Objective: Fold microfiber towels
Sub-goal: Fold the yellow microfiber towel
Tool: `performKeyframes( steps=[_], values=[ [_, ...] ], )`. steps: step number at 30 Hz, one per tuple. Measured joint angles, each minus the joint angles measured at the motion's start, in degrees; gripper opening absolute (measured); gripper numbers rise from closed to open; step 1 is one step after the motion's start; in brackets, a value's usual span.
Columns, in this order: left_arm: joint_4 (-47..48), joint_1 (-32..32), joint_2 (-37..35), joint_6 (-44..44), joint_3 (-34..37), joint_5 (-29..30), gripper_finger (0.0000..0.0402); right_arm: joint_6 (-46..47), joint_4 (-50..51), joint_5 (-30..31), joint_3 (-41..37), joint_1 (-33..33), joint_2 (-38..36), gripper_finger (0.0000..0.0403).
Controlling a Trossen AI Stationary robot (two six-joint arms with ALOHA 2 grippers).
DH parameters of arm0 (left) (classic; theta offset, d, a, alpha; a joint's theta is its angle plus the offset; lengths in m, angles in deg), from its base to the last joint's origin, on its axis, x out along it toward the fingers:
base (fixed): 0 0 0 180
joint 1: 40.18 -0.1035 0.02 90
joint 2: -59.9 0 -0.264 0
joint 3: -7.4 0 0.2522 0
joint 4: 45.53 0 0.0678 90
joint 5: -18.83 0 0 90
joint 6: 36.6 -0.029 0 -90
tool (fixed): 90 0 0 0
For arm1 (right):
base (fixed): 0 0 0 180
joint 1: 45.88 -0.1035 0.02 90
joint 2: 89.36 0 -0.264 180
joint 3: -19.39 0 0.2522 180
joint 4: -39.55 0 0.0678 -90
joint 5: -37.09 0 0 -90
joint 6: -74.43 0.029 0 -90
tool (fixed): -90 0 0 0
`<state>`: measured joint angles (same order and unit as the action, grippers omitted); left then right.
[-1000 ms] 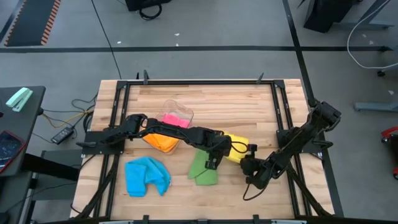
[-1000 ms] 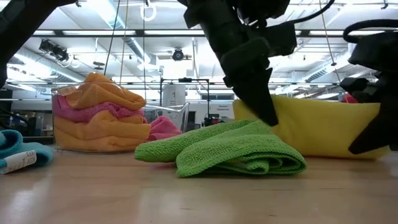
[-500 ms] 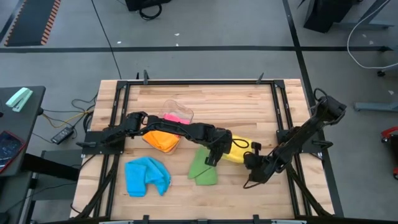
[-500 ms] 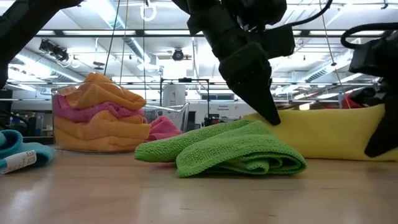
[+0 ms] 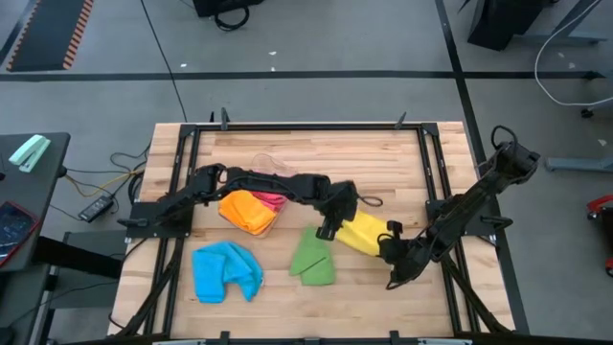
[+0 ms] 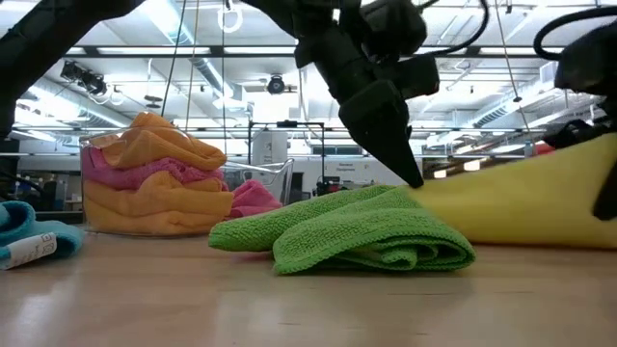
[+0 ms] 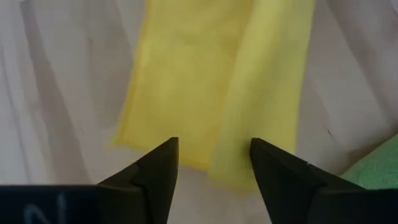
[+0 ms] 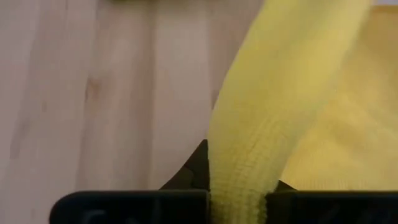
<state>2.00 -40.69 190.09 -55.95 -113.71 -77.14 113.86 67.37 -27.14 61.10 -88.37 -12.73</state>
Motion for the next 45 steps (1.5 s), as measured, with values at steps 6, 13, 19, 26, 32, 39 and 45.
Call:
performKeyframes(
  steps=[6, 13, 19, 26, 32, 39, 45],
  values=[
    [-1.1, -1.8, -0.9, 0.0, 0.0, -5.6, 0.0181, -0.5, 0.0, -5.4, 0.0, -1.0, 3.7, 0.0015],
    [-3.9, -1.5, -0.8, -0.6, 0.0, -8.7, 0.0172, -1.1, -0.1, -5.2, 0.0, -4.0, 4.4, 0.0014],
    [-7.8, -1.0, 2.6, -0.7, 0.0, -8.9, 0.0172, -2.2, 0.1, -3.3, 1.1, -4.9, 4.1, 0.0014],
    [-8.0, 0.4, 6.1, -0.5, 0.0, -8.9, 0.0172, -0.5, 2.6, -2.0, 1.7, -4.9, 3.0, 0.0014],
    [-15.5, 1.8, 6.5, 1.0, 4.3, -8.9, 0.0171, 4.3, 7.1, 0.3, 1.6, -5.2, 1.1, 0.0014],
    [-32.1, 1.9, 1.8, 4.6, 17.9, -8.8, 0.0148, 4.5, 7.4, 1.6, 1.6, -5.3, 0.2, 0.0014],
    [-47.7, 3.0, -1.8, 5.8, 27.7, -5.9, 0.0120, 4.2, 7.4, 2.4, 1.6, -5.3, 0.2, 0.0014]
  ],
)
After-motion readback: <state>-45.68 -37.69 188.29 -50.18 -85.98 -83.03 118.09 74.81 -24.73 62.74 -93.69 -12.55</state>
